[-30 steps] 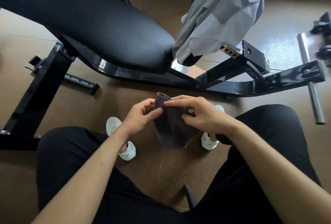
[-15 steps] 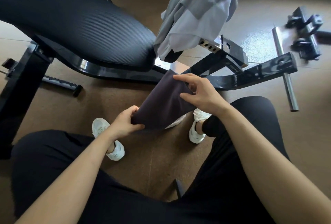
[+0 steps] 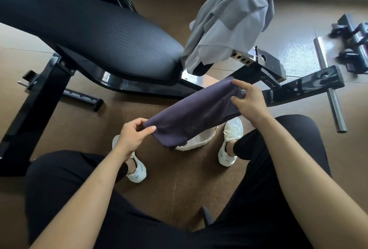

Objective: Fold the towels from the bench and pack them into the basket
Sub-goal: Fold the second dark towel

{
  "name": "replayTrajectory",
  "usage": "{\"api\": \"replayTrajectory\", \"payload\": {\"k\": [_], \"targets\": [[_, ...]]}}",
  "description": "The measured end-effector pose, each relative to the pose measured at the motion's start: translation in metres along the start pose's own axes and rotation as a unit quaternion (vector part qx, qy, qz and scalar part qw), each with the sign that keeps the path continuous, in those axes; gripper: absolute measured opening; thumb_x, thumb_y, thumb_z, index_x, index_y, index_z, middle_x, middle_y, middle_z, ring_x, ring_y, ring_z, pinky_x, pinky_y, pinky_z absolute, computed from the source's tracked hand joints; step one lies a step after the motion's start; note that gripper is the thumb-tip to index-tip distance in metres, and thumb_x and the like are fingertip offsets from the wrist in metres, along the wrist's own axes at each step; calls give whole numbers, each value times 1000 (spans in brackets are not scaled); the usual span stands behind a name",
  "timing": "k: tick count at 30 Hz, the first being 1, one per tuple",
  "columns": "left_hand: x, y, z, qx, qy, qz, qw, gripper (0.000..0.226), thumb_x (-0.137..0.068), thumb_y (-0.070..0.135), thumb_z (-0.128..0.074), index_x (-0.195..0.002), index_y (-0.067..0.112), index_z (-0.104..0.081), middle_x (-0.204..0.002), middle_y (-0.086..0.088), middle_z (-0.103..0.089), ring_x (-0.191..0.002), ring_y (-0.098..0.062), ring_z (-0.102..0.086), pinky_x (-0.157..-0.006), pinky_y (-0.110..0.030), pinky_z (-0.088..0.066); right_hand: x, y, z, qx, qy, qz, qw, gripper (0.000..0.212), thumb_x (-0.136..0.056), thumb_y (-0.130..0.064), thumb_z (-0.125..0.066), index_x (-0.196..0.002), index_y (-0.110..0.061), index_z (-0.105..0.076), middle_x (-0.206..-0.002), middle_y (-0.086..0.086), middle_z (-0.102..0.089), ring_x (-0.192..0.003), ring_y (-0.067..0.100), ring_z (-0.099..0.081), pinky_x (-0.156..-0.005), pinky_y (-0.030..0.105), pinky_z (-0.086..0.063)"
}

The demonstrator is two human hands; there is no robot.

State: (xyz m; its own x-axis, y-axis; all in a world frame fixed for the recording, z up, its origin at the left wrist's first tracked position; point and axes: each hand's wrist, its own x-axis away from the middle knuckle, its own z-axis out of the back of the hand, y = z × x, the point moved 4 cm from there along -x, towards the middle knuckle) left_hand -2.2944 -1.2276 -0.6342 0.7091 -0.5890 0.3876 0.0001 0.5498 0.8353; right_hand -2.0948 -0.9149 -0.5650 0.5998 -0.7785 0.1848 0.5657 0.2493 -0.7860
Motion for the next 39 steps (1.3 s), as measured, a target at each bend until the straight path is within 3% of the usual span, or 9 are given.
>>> {"api": "replayTrajectory", "payload": {"k": [6,10,13,15,18,21,26,31,39], "targets": [[4,17,18,125,86,-34,988,23,-96,17,-69,-113,33,-65,-115,-5,-71,-110,-23,-69,-95,-51,-58,0,5,-16,-5,-12,-35,999,58,-90,-2,-66,-145,-20,-55,-139,11,-60,-125,27,-59,-106,39,-50],[8,28,25,61,118,-92,987,31,-98,18,-66,-121,34,-54,-118,-3,-64,-108,-14,-64,-81,-22,-56,3,6,-30,-11,-34,-26,999,60,-89,-5,-67,-145,-23,-55,-144,10,-58,-128,28,-58,-105,45,-52],[10,39,23,-25,121,-135,983,18,-101,9,-58,-109,26,-59,-113,1,-63,-103,-9,-60,-74,-6,-46,3,5,-33,-10,-37,-25,999,60,-90,-5,-67,-146,-22,-54,-149,8,-54,-134,26,-53,-108,44,-50],[8,40,23,-50,110,-149,981,21,-102,7,-55,-105,25,-64,-114,-2,-65,-107,-13,-62,-81,-10,-46,1,4,-35,-3,-39,-21,999,60,-90,-6,-68,-146,-22,-53,-149,8,-53,-135,27,-52,-108,45,-50],[5,36,22,-62,96,-127,985,29,-98,8,-63,-122,25,-62,-126,0,-59,-117,-13,-58,-98,-29,-52,2,0,-38,16,-46,-2,999,60,-91,-7,-69,-147,-22,-52,-148,6,-53,-132,26,-54,-107,47,-51],[6,34,18,-98,72,-106,987,66,-84,10,-81,-140,26,-51,-137,3,-47,-128,-12,-49,-102,-28,-44,6,-6,-41,37,-59,44,997,63,-90,-7,-71,-148,-21,-51,-142,2,-54,-112,19,-57,-103,46,-52],[7,38,12,-115,29,-96,988,103,-71,10,-91,-155,29,-33,-149,-1,-32,-137,-14,-38,-106,-31,-39,20,-24,-54,85,-89,142,982,70,-87,-5,-75,-150,-19,-48,-143,-3,-51,-115,9,-51,-97,23,-44],[12,43,3,-89,-17,-91,992,108,-73,14,-91,-157,34,-27,-156,2,-28,-141,-14,-35,-106,-29,-36,43,-36,-80,69,-156,191,967,73,-84,-4,-77,-149,-22,-50,-141,-9,-49,-93,-5,-50,-81,8,-42],[18,53,-17,-39,-39,-128,990,106,-71,18,-92,-156,34,-31,-152,6,-37,-141,-9,-39,-115,-32,-36,71,-52,-114,-16,-221,208,953,66,-87,-5,-74,-147,-21,-52,-136,-14,-50,-109,-3,-53,-80,9,-48]]}}
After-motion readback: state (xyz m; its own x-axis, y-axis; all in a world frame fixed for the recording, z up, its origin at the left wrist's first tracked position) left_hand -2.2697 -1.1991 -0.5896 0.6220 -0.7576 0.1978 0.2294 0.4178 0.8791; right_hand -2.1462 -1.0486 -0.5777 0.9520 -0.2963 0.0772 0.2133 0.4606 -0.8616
